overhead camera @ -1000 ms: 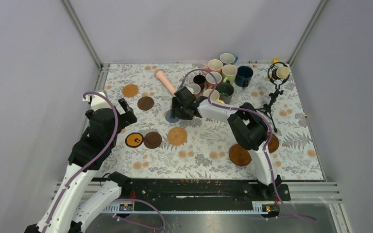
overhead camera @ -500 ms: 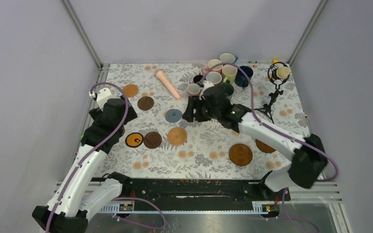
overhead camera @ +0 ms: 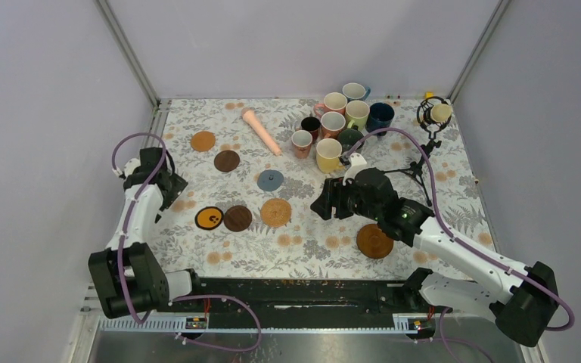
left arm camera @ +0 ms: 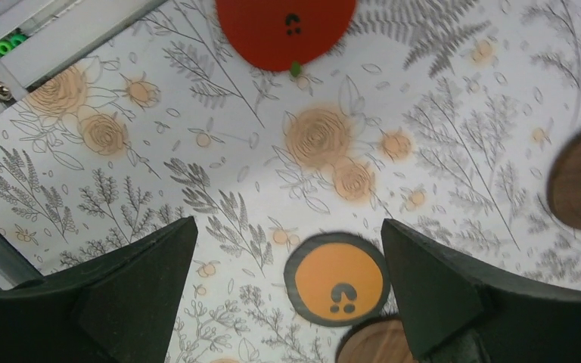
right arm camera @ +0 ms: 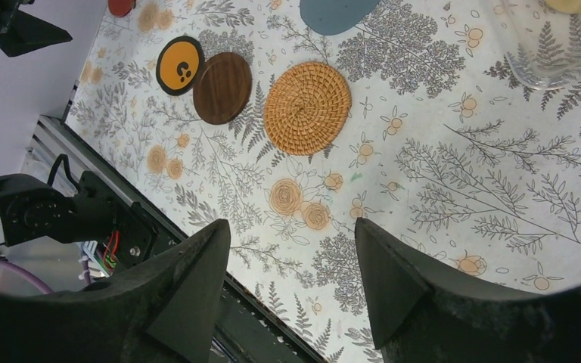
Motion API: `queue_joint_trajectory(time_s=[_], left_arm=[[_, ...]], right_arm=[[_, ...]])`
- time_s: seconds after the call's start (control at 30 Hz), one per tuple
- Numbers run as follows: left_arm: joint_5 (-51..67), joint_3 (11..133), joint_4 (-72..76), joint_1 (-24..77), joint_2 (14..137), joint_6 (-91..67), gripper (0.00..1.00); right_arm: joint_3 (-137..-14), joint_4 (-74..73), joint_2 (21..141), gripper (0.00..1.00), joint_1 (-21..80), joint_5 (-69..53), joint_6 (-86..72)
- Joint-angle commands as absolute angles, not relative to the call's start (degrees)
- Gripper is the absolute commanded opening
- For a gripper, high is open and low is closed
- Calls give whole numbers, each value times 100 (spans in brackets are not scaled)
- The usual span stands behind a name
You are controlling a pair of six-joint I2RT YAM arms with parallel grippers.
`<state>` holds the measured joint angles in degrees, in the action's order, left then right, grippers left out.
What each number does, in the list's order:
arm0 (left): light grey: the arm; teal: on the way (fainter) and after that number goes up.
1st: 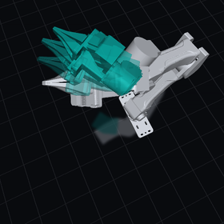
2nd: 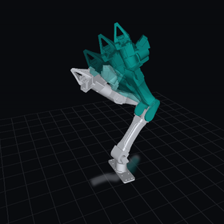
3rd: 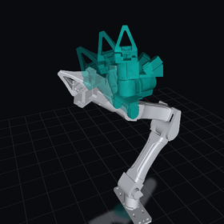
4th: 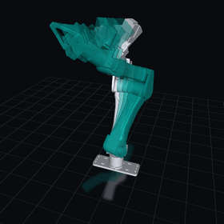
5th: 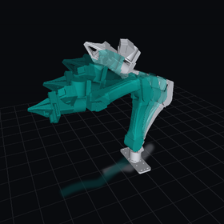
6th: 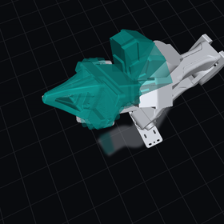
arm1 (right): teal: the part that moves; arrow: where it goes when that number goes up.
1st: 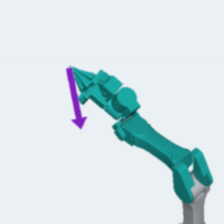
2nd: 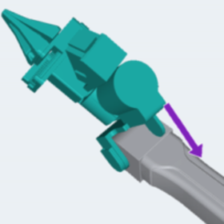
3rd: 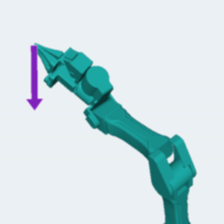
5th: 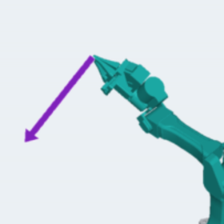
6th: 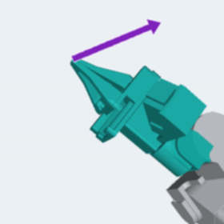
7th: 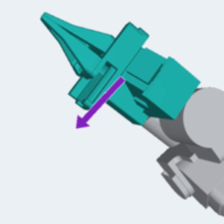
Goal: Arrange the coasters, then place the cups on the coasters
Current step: Move the coaster to the center of the board.
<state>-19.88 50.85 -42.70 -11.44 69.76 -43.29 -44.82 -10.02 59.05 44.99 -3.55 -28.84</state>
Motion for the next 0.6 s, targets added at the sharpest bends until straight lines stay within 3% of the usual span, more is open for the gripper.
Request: queue_joint_trajectory(time_s=[0.0,0.13,0.57], left_arm=[[-1912,5194,-3981,-1679,7203,-4730,94],[-1477,5292,-3662,-2080,7467,-4448,89],[-1870,5658,-3522,-2223,8691,-4324,79]], right_arm=[[-4381,-689,5774,69,4537,-245,-2615],[-4227,-498,5776,69,4535,-316,-2616],[-4041,-265,5851,69,4535,-428,-2619]])
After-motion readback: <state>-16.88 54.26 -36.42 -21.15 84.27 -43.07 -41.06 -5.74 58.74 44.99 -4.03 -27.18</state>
